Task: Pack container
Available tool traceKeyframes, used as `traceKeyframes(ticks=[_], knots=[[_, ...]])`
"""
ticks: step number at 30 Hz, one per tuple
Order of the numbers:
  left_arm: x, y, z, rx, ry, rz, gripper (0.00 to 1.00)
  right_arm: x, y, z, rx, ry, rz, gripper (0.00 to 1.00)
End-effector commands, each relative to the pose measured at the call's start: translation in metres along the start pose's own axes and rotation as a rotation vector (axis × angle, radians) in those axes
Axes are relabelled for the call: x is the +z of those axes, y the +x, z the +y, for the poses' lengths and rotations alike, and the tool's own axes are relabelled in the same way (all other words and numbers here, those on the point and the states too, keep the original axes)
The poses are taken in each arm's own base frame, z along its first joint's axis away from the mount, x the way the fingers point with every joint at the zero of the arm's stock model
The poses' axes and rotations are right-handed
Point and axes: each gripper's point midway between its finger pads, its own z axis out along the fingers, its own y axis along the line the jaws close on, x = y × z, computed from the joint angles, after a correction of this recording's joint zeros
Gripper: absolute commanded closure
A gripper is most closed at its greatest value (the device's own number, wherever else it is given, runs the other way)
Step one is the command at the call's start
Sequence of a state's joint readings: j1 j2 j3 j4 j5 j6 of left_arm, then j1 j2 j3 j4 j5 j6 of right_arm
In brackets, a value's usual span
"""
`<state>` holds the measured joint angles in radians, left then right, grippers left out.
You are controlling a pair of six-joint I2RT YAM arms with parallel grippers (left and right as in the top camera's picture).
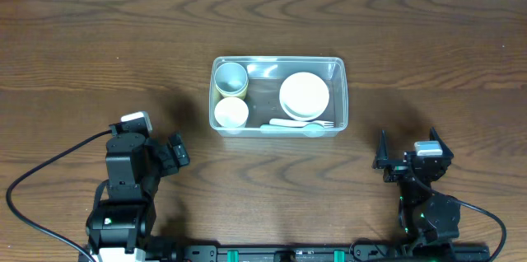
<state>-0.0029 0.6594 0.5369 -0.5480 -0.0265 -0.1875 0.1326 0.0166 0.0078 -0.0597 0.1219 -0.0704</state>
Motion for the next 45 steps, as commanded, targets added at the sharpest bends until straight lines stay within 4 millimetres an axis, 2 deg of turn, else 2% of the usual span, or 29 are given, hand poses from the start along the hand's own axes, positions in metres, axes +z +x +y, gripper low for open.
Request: traceKeyframes(ticks=[1, 32, 37, 41, 45], knots=[[0.000, -0.001, 0.002, -0.014, -0.008, -0.004, 0.02, 0.000, 0.001, 0.000, -0.008, -0.011, -0.002, 0.01], [-0.001, -0.002, 0.002, -0.006, -0.011, -0.012, 0.02, 0.000, 0.001, 0.000, -0.008, -0.012, -0.002, 0.01], [-0.009, 0.019, 0.004, 0.011, 0.007, 0.025, 0.02, 0.000, 0.001, 0.000, -0.008, -0.012, -0.002, 0.01], [-0.006, 0.030, 0.005, 0.030, 0.035, -0.057, 0.02, 0.000, 0.001, 0.000, -0.008, -0.012, -0.002, 0.01], [0.003, 0.025, -0.012, 0.145, 0.148, -0.245, 0.02, 0.000, 0.001, 0.000, -0.008, -0.012, -0.002, 0.01]])
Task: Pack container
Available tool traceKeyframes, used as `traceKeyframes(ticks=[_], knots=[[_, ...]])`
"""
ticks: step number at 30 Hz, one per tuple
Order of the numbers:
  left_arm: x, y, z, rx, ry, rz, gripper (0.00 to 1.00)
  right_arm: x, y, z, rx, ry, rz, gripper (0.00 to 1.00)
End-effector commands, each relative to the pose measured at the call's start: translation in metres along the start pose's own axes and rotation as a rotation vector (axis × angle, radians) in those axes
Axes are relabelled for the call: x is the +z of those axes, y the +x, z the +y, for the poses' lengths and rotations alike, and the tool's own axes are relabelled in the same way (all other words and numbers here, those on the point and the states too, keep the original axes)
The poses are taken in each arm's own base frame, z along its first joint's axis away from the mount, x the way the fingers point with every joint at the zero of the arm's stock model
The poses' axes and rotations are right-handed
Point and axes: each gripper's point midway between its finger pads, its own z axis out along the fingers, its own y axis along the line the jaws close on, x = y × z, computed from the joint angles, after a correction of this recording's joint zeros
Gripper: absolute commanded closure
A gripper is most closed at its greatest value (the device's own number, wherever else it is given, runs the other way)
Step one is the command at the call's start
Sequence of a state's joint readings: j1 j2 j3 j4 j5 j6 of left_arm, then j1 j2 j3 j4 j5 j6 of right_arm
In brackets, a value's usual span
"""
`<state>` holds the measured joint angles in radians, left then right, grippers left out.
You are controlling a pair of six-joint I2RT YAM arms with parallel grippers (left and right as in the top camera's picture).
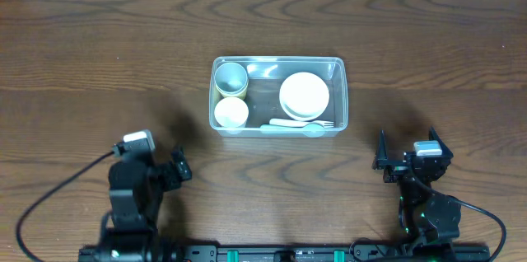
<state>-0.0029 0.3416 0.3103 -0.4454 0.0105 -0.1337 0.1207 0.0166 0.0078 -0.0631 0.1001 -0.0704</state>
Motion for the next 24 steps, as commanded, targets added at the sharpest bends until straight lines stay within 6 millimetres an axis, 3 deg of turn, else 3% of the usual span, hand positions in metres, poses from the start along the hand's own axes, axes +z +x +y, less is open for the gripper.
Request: traceKeyframes(ticks=[1, 6, 10, 14, 21, 24], knots=[[0.008, 0.001, -0.017, 0.132, 0.112, -0.127, 0.02, 0.000, 0.000, 0.000, -0.009, -0.002, -0.004, 0.01], [0.014, -0.021, -0.026, 0.206, 0.158, -0.382, 0.02, 0.000, 0.000, 0.000, -0.009, -0.002, -0.004, 0.01], [0.009, -0.031, -0.029, 0.292, 0.148, -0.440, 0.02, 0.000, 0.000, 0.000, -0.009, -0.002, -0.004, 0.01], [0.010, -0.029, -0.028, 0.323, 0.141, -0.435, 0.02, 0.000, 0.000, 0.000, -0.009, -0.002, -0.004, 0.01], [0.013, -0.006, -0.032, 0.335, 0.167, -0.353, 0.02, 0.000, 0.000, 0.000, -0.009, -0.002, -0.004, 0.01], [0.012, -0.007, -0.032, 0.335, 0.167, -0.363, 0.02, 0.000, 0.000, 0.000, -0.009, -0.002, -0.004, 0.01]])
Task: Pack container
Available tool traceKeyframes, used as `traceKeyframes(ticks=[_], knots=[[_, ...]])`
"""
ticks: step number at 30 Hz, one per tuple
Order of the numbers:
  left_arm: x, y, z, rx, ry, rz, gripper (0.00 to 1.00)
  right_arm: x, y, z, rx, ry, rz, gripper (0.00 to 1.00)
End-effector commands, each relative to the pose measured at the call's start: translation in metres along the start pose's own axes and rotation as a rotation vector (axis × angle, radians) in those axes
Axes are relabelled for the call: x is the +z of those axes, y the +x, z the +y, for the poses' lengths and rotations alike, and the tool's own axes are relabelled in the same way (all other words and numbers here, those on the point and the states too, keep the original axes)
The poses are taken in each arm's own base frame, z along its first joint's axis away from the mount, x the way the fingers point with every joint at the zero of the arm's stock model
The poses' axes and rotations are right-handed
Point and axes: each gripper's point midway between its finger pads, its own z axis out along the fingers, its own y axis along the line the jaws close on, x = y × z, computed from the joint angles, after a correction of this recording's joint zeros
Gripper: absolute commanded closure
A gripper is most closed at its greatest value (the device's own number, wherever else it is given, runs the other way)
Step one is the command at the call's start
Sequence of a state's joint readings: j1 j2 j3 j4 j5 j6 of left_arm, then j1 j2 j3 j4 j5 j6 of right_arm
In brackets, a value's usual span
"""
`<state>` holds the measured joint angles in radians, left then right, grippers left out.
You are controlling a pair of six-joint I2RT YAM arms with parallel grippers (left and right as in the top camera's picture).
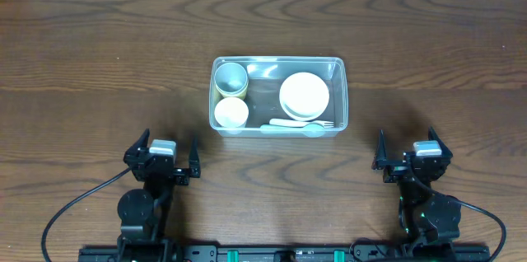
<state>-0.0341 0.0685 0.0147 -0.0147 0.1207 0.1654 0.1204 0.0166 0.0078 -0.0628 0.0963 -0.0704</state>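
Note:
The clear plastic container sits mid-table. It holds a grey-green cup, a white cup, a stack of white plates and a pale fork and spoon along its near wall. My left gripper is low at the front left, well short of the container, open and empty. At the front right my right gripper is also open, with nothing between its fingers.
Dark wooden tabletop surrounds the container on all sides. Black cables run from both arm bases along the front edge. No other loose objects show.
My left arm has drawn back and turned: its gripper was angled to the right at the front left, and now it faces the container squarely, lower and nearer the front edge. The right arm is unchanged.
The container held the cups, plates and cutlery at every moment. My left arm stood taller at the front left with its gripper turned right, then sat lower, and now rests folded facing forward like the right arm, which never moved.

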Motion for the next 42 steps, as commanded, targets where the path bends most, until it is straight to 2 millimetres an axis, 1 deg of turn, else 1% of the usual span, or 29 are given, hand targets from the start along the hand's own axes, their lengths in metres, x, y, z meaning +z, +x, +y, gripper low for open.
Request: traceKeyframes(ticks=[1, 5, 8, 42], knots=[[0.000, 0.013, -0.004, 0.019, 0.015, 0.040, 0.02, 0.000, 0.000, -0.001, -0.009, 0.002, -0.003, 0.01], [-0.001, 0.011, -0.004, -0.014, 0.015, 0.030, 0.02, 0.000, 0.000, -0.001, -0.009, 0.002, -0.003, 0.01], [-0.003, 0.001, -0.003, -0.011, 0.010, -0.015, 0.02, 0.000, 0.000, -0.001, -0.009, 0.002, -0.003, 0.01], [-0.003, 0.002, -0.003, -0.011, 0.011, -0.009, 0.02, 0.000, 0.000, -0.001, -0.009, 0.002, -0.003, 0.01]])
